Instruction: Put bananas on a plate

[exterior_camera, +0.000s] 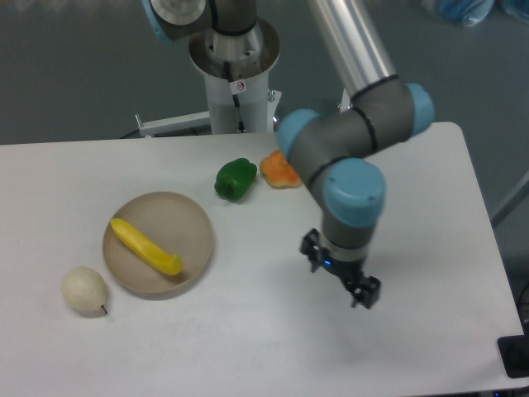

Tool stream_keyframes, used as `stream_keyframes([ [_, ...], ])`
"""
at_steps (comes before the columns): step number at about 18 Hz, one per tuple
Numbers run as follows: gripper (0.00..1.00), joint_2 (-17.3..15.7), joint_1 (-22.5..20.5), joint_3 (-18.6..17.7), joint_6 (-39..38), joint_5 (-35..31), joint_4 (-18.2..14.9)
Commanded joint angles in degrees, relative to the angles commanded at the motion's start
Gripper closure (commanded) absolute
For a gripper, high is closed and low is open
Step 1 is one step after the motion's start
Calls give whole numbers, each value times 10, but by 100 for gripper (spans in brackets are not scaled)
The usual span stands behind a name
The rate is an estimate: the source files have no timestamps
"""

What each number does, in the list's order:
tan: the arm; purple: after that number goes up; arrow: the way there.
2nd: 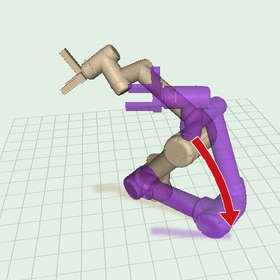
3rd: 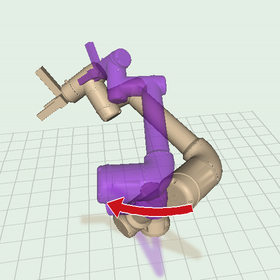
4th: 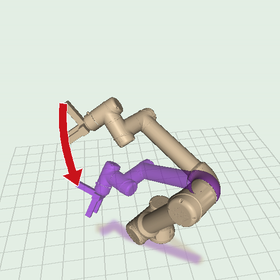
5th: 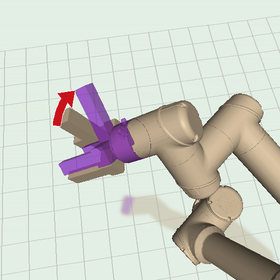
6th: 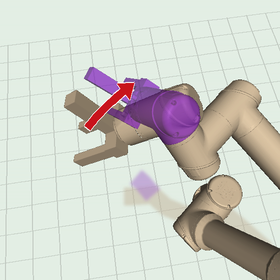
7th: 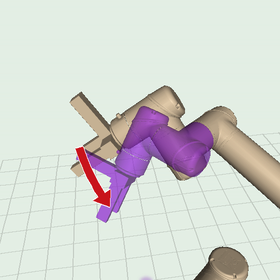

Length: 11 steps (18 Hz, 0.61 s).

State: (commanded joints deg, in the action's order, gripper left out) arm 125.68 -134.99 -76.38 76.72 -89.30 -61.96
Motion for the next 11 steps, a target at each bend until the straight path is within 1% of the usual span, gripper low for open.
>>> stream_keyframes([
  [2,0,9,-18,19,8,5,-5],
  [3,0,22,-29,31,18,5,-4],
  [4,0,29,-29,39,32,0,-4],
  [8,0,39,-29,40,39,-1,-1],
  [11,0,40,-29,40,39,-1,-1],
])
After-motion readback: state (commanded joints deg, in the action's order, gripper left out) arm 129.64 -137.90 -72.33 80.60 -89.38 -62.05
